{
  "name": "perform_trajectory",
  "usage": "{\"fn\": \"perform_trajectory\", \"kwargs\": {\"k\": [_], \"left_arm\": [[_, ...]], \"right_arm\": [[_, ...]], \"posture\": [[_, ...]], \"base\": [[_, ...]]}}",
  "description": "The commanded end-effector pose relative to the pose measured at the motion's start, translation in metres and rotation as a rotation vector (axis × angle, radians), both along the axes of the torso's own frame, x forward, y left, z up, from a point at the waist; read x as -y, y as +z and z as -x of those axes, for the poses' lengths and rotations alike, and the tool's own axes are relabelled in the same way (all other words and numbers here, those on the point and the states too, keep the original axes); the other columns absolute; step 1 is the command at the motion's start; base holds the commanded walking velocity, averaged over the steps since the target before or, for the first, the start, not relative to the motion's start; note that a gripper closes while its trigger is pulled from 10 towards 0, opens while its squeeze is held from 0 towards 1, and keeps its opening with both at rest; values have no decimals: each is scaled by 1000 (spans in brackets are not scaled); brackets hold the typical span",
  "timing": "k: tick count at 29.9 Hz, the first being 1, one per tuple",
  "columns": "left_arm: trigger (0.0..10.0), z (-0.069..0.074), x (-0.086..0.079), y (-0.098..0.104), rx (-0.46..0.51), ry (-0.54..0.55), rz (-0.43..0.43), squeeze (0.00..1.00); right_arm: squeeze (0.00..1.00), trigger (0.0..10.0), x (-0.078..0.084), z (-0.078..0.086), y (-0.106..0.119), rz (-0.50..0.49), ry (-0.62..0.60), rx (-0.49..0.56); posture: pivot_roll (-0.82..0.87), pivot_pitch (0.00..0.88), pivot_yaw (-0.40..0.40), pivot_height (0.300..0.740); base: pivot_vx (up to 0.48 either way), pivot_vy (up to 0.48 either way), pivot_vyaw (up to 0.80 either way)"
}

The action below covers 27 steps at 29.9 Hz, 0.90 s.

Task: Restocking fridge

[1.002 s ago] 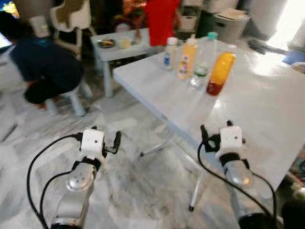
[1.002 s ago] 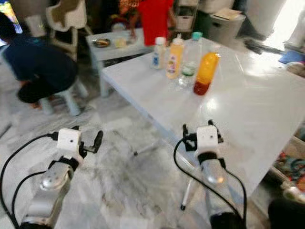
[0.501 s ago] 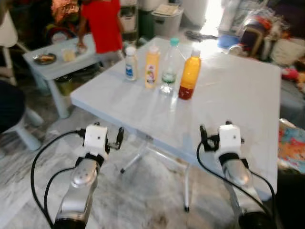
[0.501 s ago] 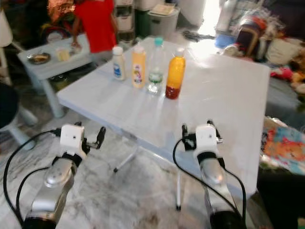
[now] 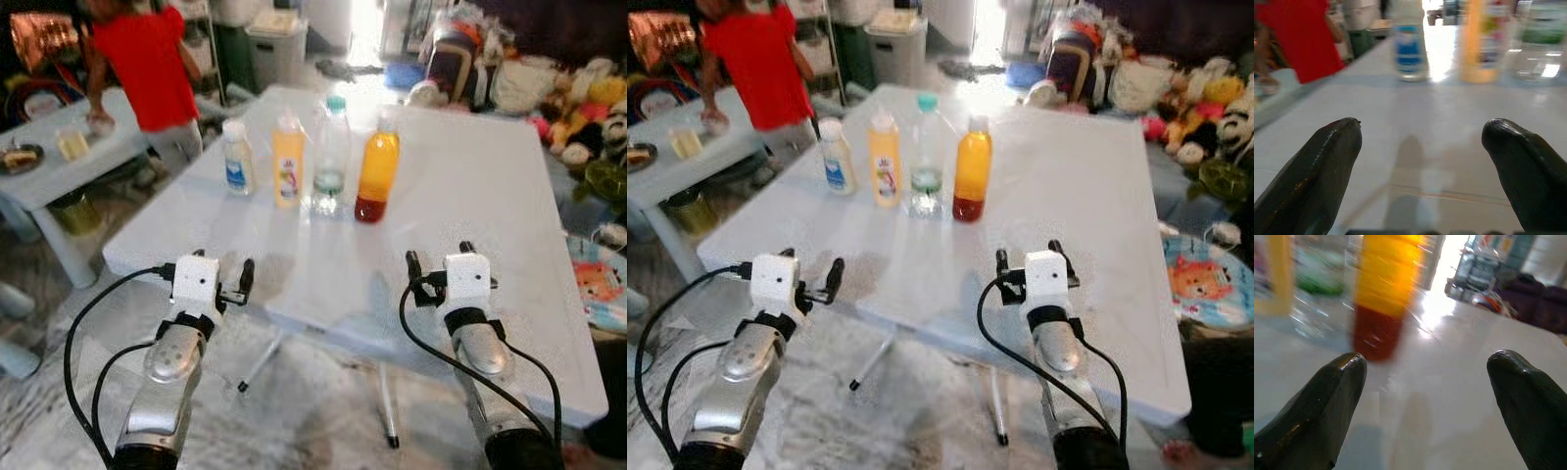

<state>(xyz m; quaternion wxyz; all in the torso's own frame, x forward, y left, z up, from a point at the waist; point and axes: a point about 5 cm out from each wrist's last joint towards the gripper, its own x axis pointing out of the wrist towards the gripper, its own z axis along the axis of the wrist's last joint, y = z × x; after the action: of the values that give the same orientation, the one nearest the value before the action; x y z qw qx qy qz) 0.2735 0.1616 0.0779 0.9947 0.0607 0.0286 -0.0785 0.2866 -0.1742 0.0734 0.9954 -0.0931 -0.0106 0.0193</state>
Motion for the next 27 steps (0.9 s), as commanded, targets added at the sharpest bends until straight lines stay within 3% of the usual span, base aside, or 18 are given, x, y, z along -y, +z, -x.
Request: {"fn": "perform_trajectory", "kwargs": {"k": [1, 17, 27], "left_arm": [[10000, -1, -8, 2, 6, 21, -18, 0], [10000, 3, -10, 0, -6, 25, -26, 0], [10000, 9, -9, -2, -15, -6, -31, 0]], "right_arm": [[0, 10000, -9, -3, 4, -9, 24, 18], [0, 10000, -14, -3, 2, -8, 23, 22], [0, 10000, -12, -16, 17, 2, 25, 73]], "posture": [[-7, 0, -27, 740], [-1, 0, -23, 740], [6, 0, -12, 740]], "base": [[0, 0, 0], [0, 0, 0], [0, 0, -649]]}}
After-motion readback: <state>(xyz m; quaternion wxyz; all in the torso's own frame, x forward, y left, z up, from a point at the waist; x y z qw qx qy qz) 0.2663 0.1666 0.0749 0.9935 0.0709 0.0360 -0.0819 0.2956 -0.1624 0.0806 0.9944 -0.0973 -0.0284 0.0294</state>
